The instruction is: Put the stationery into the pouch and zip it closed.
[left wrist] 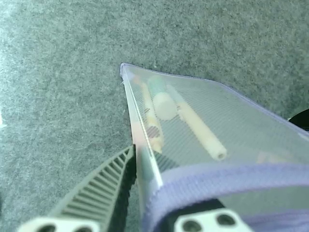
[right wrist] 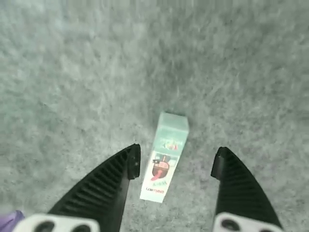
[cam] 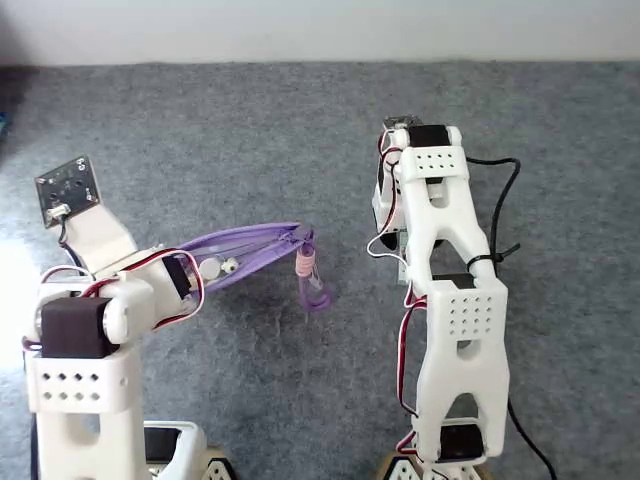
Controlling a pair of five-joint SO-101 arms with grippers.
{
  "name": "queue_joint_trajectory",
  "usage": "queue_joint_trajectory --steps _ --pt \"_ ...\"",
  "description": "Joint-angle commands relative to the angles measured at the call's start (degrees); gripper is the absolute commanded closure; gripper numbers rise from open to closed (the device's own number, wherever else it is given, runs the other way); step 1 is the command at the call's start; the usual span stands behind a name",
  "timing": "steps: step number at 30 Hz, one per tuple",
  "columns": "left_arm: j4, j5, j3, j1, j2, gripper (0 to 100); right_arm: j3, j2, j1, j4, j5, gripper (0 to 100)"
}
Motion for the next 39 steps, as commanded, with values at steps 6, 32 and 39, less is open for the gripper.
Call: queue_joint_trajectory --steps 6,32,39 --pt "-1.3 0.6 -0.5 -0.4 -0.6 99 -0.5 3.5 -0.5 -0.8 0.1 81.0" --pt "-1.3 0.6 -0.3 -0.4 -0.6 99 18.6 -33.5 -3.8 7.0 0.1 99.0" --pt "-1.3 0.6 -0.3 -0.4 -0.6 99 28.0 -53.8 -9.7 6.9 0.0 99.0"
